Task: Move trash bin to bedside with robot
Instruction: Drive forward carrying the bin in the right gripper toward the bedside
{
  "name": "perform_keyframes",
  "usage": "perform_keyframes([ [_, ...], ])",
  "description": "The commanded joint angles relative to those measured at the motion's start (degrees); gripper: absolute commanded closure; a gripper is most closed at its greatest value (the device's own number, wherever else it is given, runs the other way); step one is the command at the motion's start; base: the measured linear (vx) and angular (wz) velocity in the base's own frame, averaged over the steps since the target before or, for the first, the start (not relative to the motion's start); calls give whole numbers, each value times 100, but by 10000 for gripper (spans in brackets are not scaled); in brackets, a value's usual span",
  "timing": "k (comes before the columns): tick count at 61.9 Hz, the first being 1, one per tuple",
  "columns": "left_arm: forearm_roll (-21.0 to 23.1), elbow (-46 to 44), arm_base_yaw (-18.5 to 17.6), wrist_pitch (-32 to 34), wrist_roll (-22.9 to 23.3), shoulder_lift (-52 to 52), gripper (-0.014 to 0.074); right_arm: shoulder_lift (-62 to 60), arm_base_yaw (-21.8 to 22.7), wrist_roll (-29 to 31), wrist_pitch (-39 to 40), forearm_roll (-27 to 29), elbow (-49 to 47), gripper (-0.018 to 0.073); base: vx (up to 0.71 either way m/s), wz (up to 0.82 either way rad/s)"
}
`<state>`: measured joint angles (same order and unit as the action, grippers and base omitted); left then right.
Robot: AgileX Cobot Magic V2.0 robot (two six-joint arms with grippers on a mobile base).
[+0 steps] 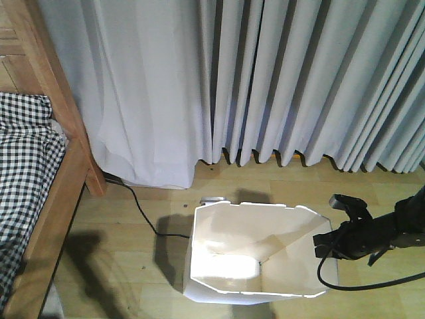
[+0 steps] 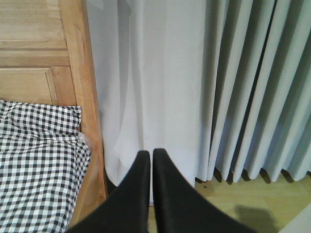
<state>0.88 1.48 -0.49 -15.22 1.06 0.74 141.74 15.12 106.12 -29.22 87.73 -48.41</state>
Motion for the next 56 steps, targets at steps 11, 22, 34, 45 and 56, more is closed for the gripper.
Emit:
perform_keyframes([
  [11,18,107,-32,397,25,82,602,-389,17,45,-1320,43,-23,564,9,1],
  [22,18,107,-32,397,25,82,602,-389,17,45,-1320,43,-23,564,4,1],
  [34,18,107,-32,397,25,82,602,-389,17,45,-1320,43,-23,564,0,0],
  [45,18,107,-32,397,25,82,602,-389,17,45,-1320,43,-23,564,0,0],
  [56,18,107,-32,397,25,82,602,-389,17,45,-1327,43,-23,564,0,0],
])
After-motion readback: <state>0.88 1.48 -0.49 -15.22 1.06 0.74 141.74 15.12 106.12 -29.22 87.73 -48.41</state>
